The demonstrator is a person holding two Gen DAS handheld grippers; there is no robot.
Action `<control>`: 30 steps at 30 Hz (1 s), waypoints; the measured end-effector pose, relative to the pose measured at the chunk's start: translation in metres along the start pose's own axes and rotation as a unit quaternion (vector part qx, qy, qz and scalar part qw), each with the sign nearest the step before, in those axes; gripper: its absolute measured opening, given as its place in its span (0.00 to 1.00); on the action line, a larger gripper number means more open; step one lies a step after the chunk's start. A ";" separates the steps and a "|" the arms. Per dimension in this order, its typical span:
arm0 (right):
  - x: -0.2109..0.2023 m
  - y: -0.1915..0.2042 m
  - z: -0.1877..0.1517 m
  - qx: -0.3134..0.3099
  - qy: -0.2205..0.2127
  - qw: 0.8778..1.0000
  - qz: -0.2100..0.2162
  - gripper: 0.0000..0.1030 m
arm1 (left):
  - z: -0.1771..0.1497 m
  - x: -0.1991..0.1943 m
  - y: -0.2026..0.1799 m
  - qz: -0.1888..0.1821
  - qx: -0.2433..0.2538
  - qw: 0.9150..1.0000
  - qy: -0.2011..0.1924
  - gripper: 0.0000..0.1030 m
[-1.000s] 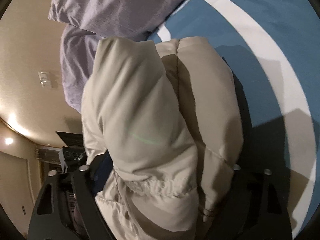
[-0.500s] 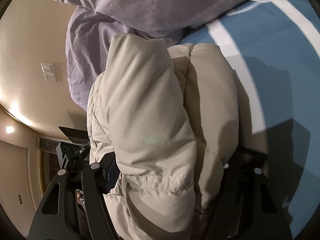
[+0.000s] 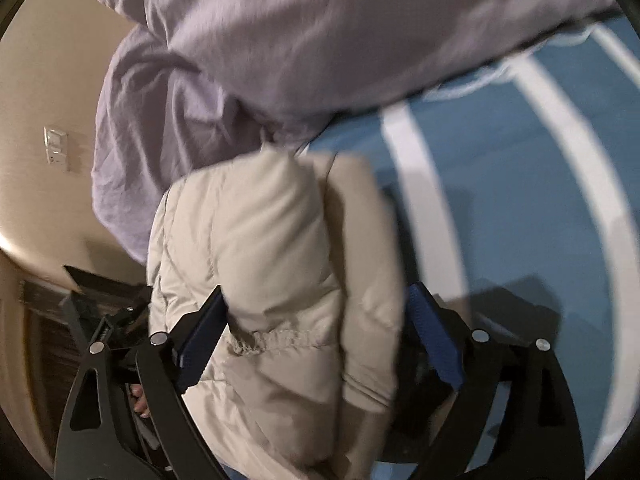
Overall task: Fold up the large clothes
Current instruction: 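Lower the bundle onto the sheet by the pillows and open both grippers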
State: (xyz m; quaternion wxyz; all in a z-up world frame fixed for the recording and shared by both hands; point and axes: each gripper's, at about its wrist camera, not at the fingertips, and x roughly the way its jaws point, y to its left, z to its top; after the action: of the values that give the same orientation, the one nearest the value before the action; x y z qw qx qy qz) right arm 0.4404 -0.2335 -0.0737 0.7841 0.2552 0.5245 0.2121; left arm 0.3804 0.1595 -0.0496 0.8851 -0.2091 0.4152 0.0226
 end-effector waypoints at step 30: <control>0.060 0.104 -0.022 -0.254 -0.173 0.933 -0.186 0.83 | -0.011 0.030 -0.056 0.052 0.099 0.990 -0.081 0.98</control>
State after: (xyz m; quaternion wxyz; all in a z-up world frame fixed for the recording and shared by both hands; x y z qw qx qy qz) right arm 0.4347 -0.1119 -0.0589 0.9269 -0.0222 0.3472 0.1409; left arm 0.4040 0.1003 -0.0586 0.9299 -0.0958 0.3524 0.0441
